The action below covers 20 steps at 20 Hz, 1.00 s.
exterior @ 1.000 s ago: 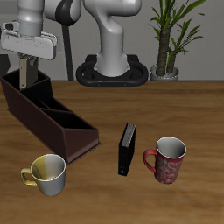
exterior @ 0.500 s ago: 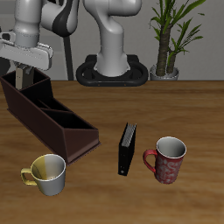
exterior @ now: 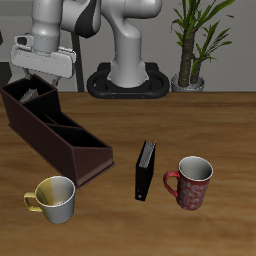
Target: Place the yellow book into the right desk caddy's right compartment and place the red mug into the right desk caddy's left compartment
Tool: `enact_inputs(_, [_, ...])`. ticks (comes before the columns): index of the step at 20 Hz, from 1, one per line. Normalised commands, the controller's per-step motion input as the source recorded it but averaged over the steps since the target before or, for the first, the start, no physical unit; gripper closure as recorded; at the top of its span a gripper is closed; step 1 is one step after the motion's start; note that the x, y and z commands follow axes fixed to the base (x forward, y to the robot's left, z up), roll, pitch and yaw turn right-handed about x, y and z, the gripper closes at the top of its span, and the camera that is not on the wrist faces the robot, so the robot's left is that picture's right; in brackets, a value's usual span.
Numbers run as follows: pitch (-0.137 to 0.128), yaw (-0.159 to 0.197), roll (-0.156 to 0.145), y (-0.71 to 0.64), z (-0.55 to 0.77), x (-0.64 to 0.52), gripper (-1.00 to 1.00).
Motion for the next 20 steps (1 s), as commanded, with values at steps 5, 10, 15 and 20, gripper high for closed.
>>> enact_inputs(5, [-0.048, 0.177, -0.014, 0.87, 0.24, 0.37, -1.0])
enact_inputs(10, [-0.004, 0.031, 0.057, 0.8, 0.16, 0.48, -1.0])
enact_inputs(15, [0.033, 0.059, -0.035, 0.91, 0.14, 0.63, -1.0])
enact_inputs(20, [0.015, 0.046, -0.002, 0.68, 0.11, 0.61, -1.0])
